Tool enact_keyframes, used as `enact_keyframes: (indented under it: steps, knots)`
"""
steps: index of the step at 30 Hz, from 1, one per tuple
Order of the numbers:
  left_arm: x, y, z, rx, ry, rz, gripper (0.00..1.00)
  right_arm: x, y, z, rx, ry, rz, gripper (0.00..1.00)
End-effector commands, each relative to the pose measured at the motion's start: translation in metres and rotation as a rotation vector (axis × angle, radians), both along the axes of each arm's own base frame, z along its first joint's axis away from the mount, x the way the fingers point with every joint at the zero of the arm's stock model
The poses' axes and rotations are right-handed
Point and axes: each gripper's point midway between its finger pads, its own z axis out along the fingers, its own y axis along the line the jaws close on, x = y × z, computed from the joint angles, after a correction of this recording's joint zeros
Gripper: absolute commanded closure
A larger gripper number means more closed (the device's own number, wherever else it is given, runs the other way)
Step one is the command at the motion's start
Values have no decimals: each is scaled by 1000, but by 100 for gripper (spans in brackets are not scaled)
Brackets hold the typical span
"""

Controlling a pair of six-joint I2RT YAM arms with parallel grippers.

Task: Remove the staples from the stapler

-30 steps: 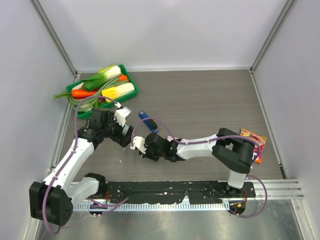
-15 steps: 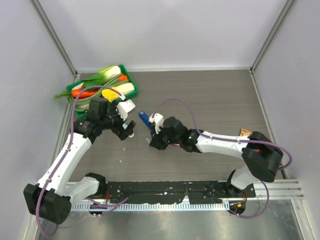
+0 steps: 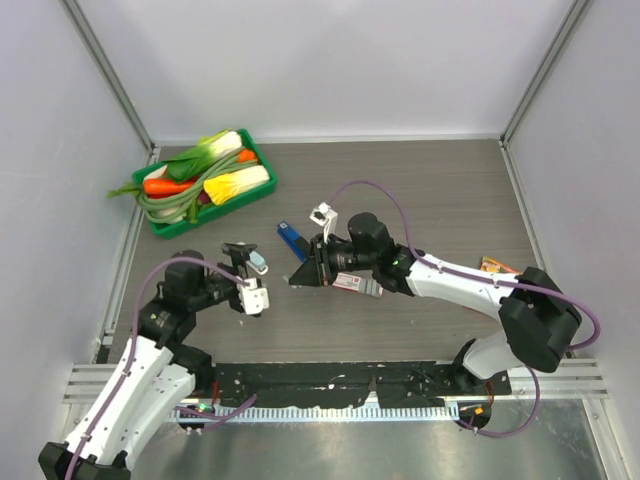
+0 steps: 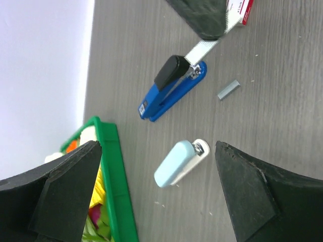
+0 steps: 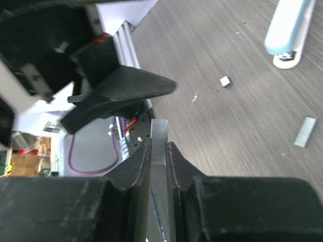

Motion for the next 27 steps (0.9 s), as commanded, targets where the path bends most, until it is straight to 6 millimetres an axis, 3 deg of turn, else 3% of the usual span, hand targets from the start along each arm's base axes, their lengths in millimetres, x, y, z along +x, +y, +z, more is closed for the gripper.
enact_keyframes:
  steps: [1, 8, 14, 22, 27]
  knots:
    - [11, -23, 49, -35, -433, -167, 0, -14, 7, 39, 133, 28, 90, 99]
    - [-2, -37, 66, -45, -657, -293, 10, -18, 10, 46, 203, 107, 128, 99]
    - [-20, -42, 68, -29, -749, -383, 18, -14, 13, 55, 252, 138, 127, 99]
    - [-36, -45, 53, 34, -797, -480, 33, -17, 16, 68, 332, 175, 163, 99]
    - [-37, -45, 47, 44, -793, -488, 33, -22, 16, 70, 370, 225, 199, 99]
